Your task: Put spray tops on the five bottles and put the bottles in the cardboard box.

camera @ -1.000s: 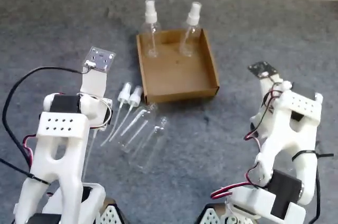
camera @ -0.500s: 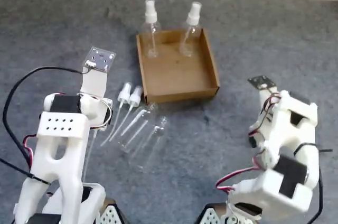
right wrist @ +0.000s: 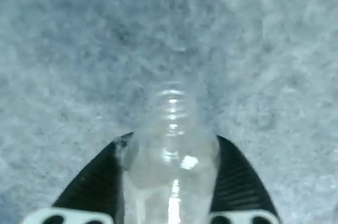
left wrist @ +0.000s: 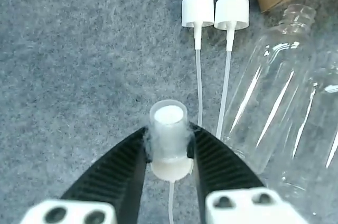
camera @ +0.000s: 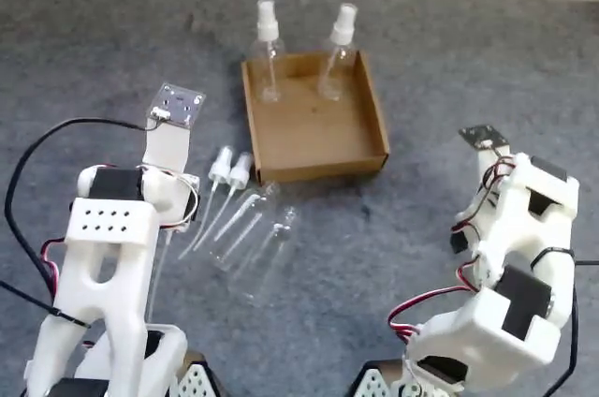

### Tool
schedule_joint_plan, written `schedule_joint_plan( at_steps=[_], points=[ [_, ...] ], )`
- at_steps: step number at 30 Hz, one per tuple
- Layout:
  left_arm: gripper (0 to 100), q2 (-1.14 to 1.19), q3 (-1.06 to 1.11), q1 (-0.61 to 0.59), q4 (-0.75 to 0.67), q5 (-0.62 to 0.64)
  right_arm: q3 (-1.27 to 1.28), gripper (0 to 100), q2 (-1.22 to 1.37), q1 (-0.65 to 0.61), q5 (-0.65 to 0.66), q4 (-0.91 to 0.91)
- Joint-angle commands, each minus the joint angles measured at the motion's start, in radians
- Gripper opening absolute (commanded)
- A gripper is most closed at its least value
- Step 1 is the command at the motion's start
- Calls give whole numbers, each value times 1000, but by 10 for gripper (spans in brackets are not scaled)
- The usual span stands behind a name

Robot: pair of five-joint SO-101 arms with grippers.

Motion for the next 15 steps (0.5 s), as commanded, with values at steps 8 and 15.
schedule_joint_plan(
  at_steps=[8, 15],
  points=[
    [3, -30, -240, 10, 40, 11, -182, 4, -420, -145, -183, 179],
    [3, -97, -447, 10, 147, 104, -15, 4, -713, -556, -379, 179]
  ],
)
